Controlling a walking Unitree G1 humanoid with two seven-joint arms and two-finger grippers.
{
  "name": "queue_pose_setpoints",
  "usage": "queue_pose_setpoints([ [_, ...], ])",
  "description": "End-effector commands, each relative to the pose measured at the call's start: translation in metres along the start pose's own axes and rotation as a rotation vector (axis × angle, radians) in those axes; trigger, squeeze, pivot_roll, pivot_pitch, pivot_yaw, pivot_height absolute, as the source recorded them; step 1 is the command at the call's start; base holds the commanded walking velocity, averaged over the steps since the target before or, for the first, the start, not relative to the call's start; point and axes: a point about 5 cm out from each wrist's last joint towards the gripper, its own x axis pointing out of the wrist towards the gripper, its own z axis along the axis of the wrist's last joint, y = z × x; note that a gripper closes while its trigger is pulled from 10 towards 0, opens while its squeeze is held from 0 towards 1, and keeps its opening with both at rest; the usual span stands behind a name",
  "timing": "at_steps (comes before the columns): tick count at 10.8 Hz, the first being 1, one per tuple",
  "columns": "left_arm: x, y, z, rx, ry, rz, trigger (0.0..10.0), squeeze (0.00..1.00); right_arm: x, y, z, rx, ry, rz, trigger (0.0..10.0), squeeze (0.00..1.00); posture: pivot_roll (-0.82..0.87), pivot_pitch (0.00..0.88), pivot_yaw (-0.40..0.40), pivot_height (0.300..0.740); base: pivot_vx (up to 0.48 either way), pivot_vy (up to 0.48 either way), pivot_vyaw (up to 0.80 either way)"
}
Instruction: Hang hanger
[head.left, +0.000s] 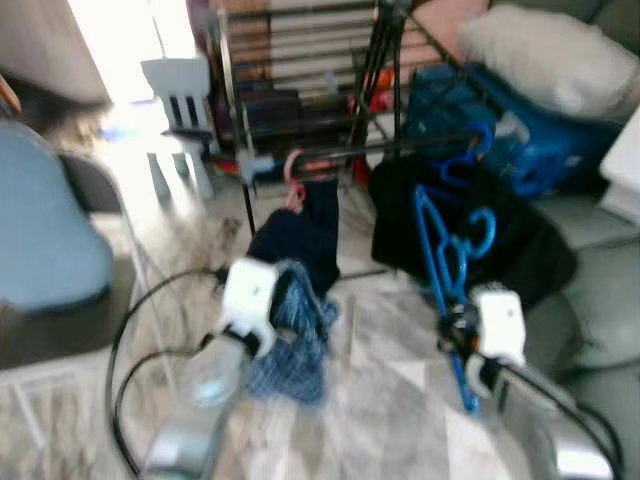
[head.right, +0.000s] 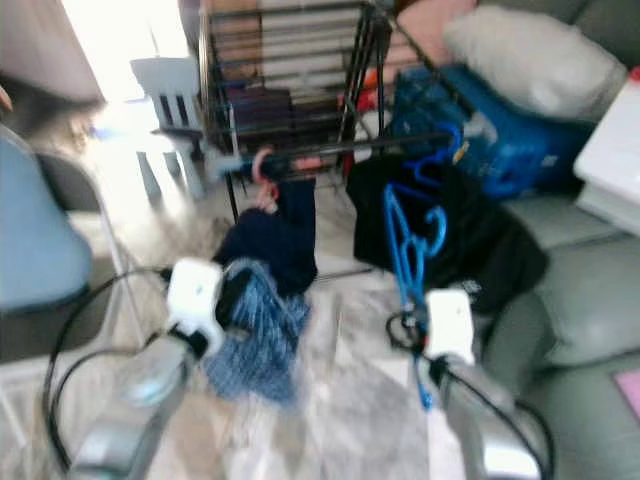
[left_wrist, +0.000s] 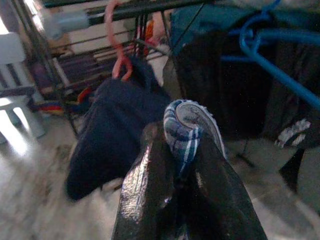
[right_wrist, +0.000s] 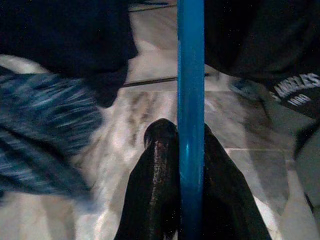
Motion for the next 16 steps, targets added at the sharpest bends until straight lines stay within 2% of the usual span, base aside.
queue_pose_setpoints([
  [1,-0.001,0.002,0.004,0.001,-0.01,0.01,10.0,0.0,-0.001,0.006,0.005,-0.018,-0.01,0.036,10.0,0.0,-0.14,0.042,0.026,0.74,-0.3,0.0,0.0],
  [2,-0.001,0.002,0.003,0.002,-0.007,0.012,10.0,0.0,-0.001,0.01,0.007,-0.036,-0.018,0.055,10.0,0.0,-0.14,0.046,0.023,0.74,-0.304,0.0,0.0],
  [5,-0.003,0.0,0.003,0.004,-0.001,0.005,10.0,0.0,0.003,0.005,0.016,-0.09,-0.074,0.0,10.0,0.0,-0.13,0.054,0.027,0.74,-0.305,0.0,0.0],
  [6,-0.003,-0.001,0.003,0.008,0.0,-0.002,10.0,0.0,0.004,0.006,0.016,-0.077,-0.076,-0.005,10.0,0.0,-0.13,0.055,0.031,0.74,-0.304,0.0,0.0],
  [7,-0.001,-0.002,0.003,0.005,0.003,-0.005,10.0,0.0,0.003,0.002,0.014,-0.033,-0.076,-0.071,10.0,0.0,-0.14,0.056,0.036,0.74,-0.311,0.0,0.0],
  [9,-0.001,-0.005,0.002,0.002,0.005,-0.014,10.0,0.0,0.002,0.003,0.014,-0.06,-0.094,-0.058,10.0,0.0,-0.14,0.058,0.039,0.74,-0.317,0.0,0.0],
  [12,0.0,-0.006,0.001,0.002,0.013,-0.012,10.0,0.0,0.002,0.001,0.012,-0.036,-0.068,-0.05,10.0,0.0,-0.14,0.059,0.034,0.74,-0.307,0.0,0.0],
  [16,-0.002,-0.009,0.002,-0.011,-0.004,-0.028,10.0,0.0,0.001,0.008,0.015,-0.025,-0.078,0.005,10.0,0.0,-0.14,0.061,0.03,0.74,-0.289,0.0,0.0],
])
